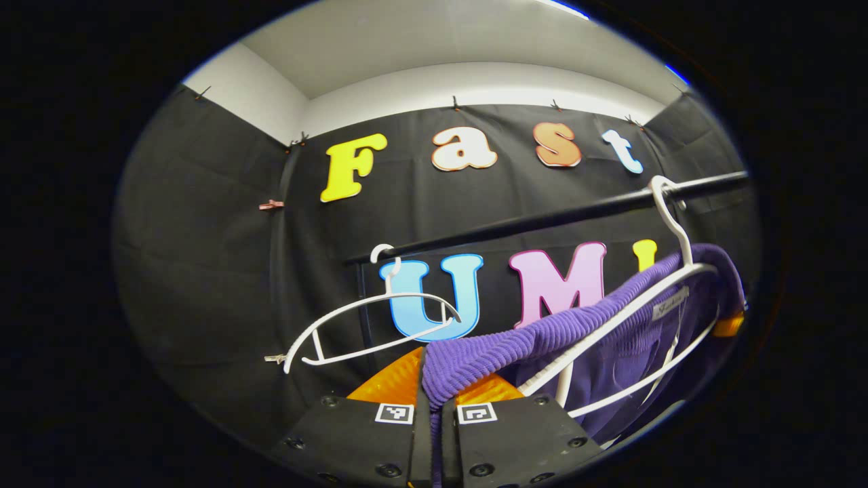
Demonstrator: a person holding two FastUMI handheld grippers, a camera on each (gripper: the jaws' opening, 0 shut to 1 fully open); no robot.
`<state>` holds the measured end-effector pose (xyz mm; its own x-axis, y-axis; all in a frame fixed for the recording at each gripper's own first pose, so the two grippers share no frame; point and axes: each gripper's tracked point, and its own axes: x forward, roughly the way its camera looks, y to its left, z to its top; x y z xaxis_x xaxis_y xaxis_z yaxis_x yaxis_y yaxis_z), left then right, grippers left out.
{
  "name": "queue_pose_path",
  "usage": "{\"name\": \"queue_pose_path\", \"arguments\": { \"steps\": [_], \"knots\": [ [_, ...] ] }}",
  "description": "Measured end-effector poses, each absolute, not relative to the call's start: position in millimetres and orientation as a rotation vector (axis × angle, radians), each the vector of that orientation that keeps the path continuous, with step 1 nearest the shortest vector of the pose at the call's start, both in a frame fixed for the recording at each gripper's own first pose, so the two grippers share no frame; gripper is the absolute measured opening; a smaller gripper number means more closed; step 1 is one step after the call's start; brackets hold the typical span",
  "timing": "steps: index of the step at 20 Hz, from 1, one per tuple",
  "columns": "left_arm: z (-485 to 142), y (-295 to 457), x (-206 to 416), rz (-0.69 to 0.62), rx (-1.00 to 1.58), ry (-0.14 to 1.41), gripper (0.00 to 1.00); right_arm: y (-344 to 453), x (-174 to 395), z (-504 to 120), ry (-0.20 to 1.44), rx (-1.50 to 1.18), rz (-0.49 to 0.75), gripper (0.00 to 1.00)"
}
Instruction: Grasp the clothes on the hanger with both hands and then place them into the laundry hamper below.
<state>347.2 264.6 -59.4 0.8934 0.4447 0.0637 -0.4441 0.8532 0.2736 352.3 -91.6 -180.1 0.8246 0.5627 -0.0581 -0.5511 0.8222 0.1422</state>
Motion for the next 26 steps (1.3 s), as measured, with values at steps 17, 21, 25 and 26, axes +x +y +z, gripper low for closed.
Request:
{"name": "queue_pose_path", "arguments": {
  "steps": [17,21,25,26],
  "knots": [
    [-211,231,331,0.385,-0.057,0.199,0.10,-109,417,-118,-0.125,0.526,0.533,0.12],
    [-231,156,367,0.275,-0.077,0.231,0.09,-138,448,-103,-0.194,0.560,0.439,0.12],
    [-237,104,394,0.160,-0.150,0.249,0.09,-185,467,-126,-0.178,0.478,0.243,0.12],
    [-242,95,395,0.145,-0.161,0.257,0.08,-192,467,-142,-0.143,0.432,0.206,0.12]
  ]
}}
